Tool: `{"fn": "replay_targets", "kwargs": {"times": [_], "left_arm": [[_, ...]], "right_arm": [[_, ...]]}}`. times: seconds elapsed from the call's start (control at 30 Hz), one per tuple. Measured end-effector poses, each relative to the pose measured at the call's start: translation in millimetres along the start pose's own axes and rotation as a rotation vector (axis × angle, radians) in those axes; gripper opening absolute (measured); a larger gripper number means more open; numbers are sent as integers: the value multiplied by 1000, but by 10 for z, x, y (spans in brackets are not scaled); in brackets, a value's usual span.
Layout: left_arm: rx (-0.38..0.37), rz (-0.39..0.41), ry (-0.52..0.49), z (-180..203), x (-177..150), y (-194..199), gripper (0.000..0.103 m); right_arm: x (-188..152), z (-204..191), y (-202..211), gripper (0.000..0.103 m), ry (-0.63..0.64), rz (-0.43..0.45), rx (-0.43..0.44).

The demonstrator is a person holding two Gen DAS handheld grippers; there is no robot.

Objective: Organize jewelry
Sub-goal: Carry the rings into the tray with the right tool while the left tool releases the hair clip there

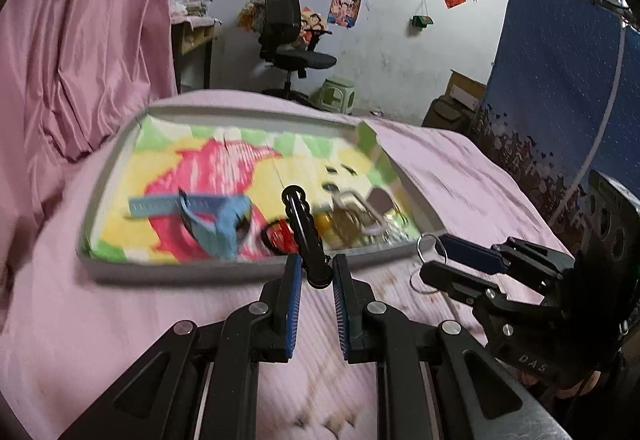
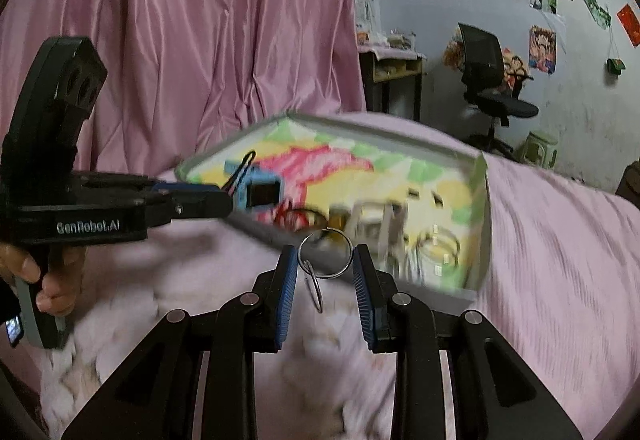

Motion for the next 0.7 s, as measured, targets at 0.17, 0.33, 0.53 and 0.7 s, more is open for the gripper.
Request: {"fn": "replay_targets", "kwargs": {"times": [0.17, 0.33, 0.53, 0.7], "left_arm": [[18, 23, 17, -178, 226, 8, 15], [27, 19, 27, -333, 387, -68, 15], [30, -17, 13, -403, 531, -210, 15], [39, -68, 7, -419, 520, -383, 15]], "right_arm": [[351, 35, -83, 25, -20, 60, -7], [556, 72, -281, 25, -47, 79, -29], [526, 136, -570, 25, -57, 40, -66], [428, 210, -739, 25, -89, -15, -67]]}}
Point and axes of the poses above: each gripper's, at about its wrist camera, not at the fingertips, and y roughly against the way its jaws point, z to its right, x to its top, the point moved 10 cm from there along -y, roughly the way its jaws point, and after that the axes turned 14 degrees about -z, right-handed, at the moved point
